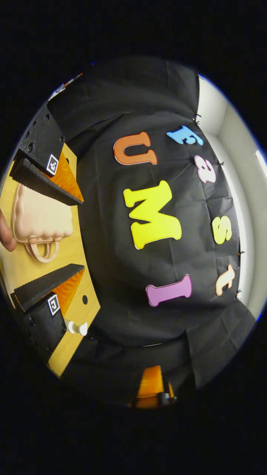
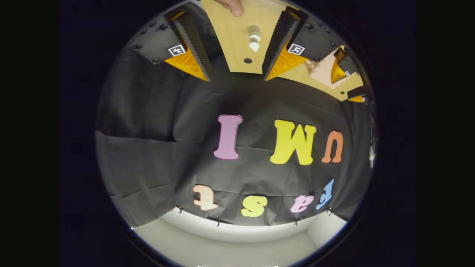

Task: First open the suitcase, pack the skin care products into it, and then close the suitcase.

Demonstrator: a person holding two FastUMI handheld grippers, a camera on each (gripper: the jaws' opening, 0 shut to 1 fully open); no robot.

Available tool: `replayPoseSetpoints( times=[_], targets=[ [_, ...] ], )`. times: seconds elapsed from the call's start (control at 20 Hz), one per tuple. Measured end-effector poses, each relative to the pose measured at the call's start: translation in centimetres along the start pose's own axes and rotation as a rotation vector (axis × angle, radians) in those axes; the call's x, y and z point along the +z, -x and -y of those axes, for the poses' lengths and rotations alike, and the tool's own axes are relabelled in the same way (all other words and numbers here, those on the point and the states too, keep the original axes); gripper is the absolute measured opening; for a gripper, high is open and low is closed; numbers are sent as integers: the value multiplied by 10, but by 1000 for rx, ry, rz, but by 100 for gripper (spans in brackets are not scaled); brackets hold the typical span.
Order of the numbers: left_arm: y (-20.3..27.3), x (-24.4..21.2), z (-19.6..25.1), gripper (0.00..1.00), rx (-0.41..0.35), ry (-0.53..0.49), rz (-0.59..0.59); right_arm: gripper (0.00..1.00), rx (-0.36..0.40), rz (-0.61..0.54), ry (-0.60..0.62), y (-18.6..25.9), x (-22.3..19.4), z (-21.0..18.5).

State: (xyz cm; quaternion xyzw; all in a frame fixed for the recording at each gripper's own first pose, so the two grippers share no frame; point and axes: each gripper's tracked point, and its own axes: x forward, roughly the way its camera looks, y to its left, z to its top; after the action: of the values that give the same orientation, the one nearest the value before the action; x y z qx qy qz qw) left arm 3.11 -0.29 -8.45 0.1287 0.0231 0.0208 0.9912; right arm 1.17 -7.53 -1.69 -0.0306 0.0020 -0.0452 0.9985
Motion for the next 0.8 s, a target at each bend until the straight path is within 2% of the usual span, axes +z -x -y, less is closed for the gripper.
replayPoseSetpoints(
  times=[0.25, 0.4, 0.45, 0.5, 0.65, 0.7, 0.8],
  targets=[
    [-12, -62, 27, 99, -27, -195, -69, 81, -34, -23, 2, -8, -16, 30],
    [-20, -92, 37, 99, -54, -321, -120, 81, -27, -42, -17, -13, -24, 38],
    [-19, -96, 40, 98, -74, -305, -137, 81, -16, -42, -19, -15, -25, 38],
    [-18, -91, 41, 98, -87, -237, -132, 81, -12, -39, -13, -16, -26, 39],
    [-11, -69, 50, 98, -98, 34, -119, 81, 18, -35, -6, -22, -26, 37],
    [-11, -63, 48, 98, -89, 86, -120, 80, 28, -38, -5, -26, -28, 34],
    [-11, -54, 49, 98, -71, 128, -114, 81, 49, -37, 8, -30, -28, 27]
  ],
)
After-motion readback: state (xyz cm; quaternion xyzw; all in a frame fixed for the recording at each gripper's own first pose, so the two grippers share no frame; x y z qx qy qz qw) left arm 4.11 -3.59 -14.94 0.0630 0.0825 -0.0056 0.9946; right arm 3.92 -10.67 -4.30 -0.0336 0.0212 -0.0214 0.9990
